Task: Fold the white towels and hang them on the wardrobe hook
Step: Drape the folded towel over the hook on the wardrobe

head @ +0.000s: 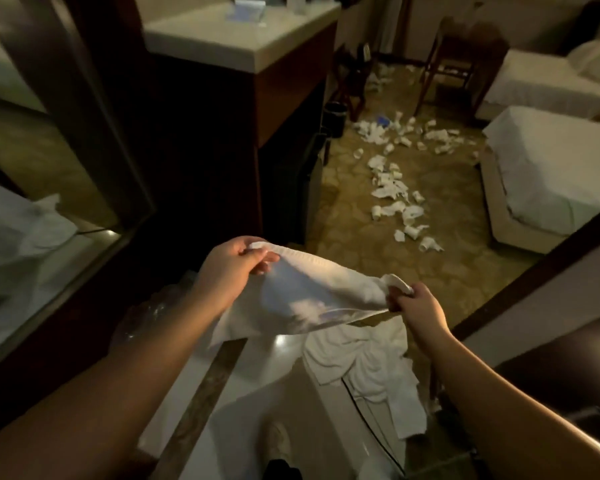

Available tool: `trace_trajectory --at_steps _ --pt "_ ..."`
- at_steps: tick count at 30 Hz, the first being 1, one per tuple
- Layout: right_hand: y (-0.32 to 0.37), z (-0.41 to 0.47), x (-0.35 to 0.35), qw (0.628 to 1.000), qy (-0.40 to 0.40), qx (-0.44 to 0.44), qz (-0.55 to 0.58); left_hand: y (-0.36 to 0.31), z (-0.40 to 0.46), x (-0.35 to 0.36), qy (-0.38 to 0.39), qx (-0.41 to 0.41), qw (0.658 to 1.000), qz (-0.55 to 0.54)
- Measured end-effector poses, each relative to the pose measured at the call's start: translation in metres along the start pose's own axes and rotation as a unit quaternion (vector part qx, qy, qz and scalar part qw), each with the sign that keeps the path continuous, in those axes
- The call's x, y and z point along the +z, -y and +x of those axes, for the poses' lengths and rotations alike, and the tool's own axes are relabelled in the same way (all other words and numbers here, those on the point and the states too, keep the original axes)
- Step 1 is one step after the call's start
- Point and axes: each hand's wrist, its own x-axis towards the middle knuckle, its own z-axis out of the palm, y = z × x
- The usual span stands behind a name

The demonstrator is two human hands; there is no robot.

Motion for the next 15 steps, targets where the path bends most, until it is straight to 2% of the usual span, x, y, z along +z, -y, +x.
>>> trace_trajectory --at_steps 4,9,11,15 --pt "0.035 -0.062 -0.012 0.994 0.01 -0.099 -0.047 -0.03 -0.078 -0.059 -0.088 0.02 0.994 0.055" --pt "0.087 -0.131 -0.024 0.981 0.042 -0.183 -0.041 -0.069 -0.172 -0.141 -0.214 0.032 0.965 0.148" --pt "0.111 -0.172 -0.025 0.973 0.079 -0.217 0.011 -0.084 -0.209 -0.17 -0.247 0.031 0.951 0.182" --pt "0.145 -0.253 -0.022 0.958 0.147 -0.232 0.087 -0.107 -0.288 -0.221 -0.29 0.043 0.941 0.17"
